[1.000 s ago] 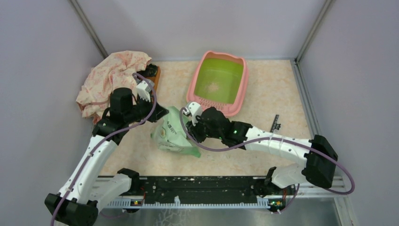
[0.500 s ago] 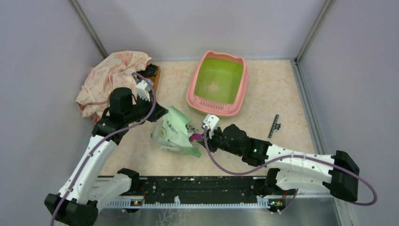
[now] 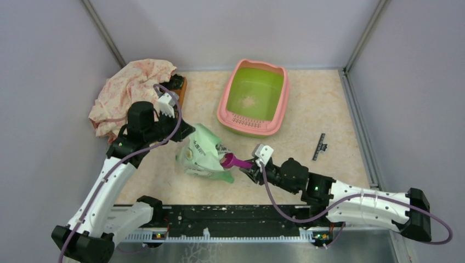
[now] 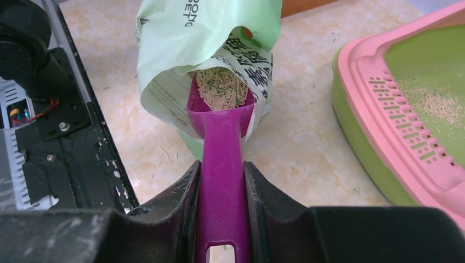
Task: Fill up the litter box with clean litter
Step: 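Scoop the cat litter from the cat litter bag.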
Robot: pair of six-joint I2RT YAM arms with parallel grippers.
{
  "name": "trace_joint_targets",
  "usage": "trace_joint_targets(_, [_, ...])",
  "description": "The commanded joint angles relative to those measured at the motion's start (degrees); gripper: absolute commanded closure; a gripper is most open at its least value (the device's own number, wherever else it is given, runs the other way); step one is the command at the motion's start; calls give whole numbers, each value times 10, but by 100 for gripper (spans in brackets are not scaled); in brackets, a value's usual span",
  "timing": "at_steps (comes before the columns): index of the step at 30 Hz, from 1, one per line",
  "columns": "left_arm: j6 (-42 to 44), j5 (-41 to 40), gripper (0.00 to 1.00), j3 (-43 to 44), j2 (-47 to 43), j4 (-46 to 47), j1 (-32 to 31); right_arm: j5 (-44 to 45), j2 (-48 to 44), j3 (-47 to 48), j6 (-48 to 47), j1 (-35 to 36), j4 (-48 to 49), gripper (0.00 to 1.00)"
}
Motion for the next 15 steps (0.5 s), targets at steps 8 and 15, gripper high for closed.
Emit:
trace_joint_targets(8, [12, 1, 100, 29, 0, 5, -1, 96, -65, 35, -25, 52, -43, 100])
trace_joint_targets(15, [12, 3, 100, 28, 3, 9, -1, 185, -82, 37, -25, 125, -78, 100])
